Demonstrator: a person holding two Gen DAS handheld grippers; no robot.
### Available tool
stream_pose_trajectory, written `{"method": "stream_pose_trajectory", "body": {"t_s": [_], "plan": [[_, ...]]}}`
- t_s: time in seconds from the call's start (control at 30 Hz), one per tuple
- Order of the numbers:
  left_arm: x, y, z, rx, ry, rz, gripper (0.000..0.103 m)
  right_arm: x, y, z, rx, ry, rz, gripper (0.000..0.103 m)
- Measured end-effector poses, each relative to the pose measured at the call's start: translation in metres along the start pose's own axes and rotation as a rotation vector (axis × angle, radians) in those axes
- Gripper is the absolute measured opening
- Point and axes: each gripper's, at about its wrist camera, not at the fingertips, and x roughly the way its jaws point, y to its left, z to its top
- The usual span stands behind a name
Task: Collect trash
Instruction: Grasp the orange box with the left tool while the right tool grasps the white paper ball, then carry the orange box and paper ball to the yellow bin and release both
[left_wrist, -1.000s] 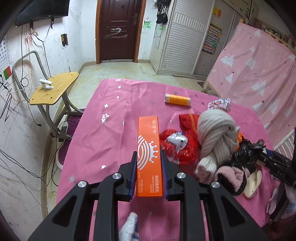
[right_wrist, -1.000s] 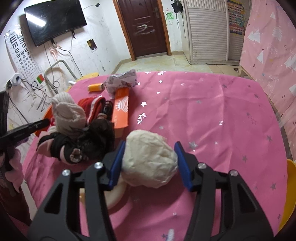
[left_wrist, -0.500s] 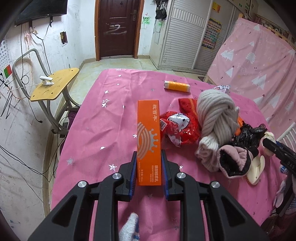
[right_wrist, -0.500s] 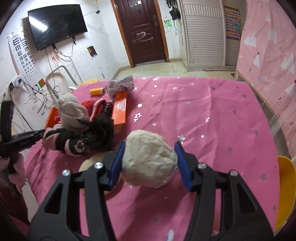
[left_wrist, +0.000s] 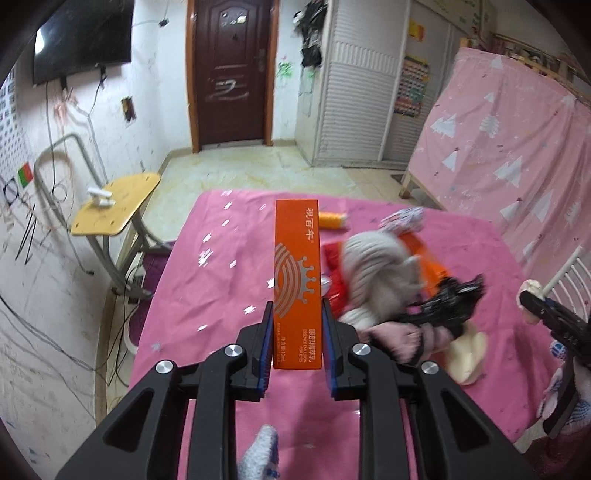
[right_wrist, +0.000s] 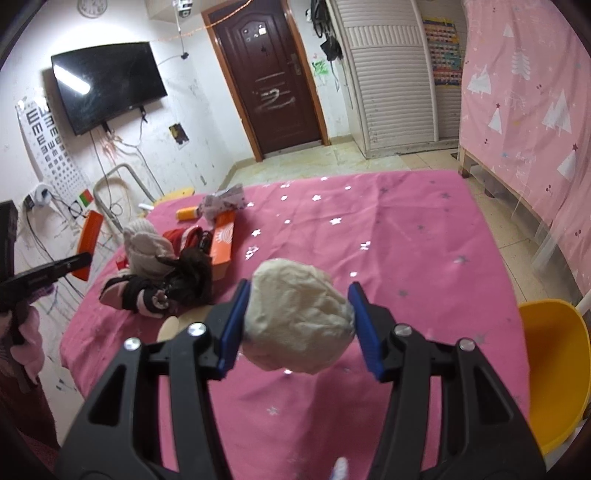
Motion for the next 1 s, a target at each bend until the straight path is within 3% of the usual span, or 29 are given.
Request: {"method": "stream_pose_trajectory", "body": {"t_s": [0.3, 0.67, 0.87, 1.0], "plan": [[-0.02, -0.097, 0.022, 0.155, -0.047, -0.074, 0.015, -0.039, -0.047, -0.007, 0.08, -0.082, -0.02, 0.052], [-0.018, -0.226, 0.023, 0.312, -0.043, -0.189, 0.015, -0.1, -0.136, -0.027, 0.218, -0.188, -0.106, 0.052], [-0.013, -0.31, 0.016, 0.369, 0.017, -0.362, 0.015, -0.123, -0.179, -0.04, 0.288, -0.242, -0.167, 0.052], [-0.003, -0.36, 0.006, 0.415, 0.051, -0.436, 0.015, -0.132, -0.203, -0.046, 0.32, -0.262, -0.224, 0.052]]}}
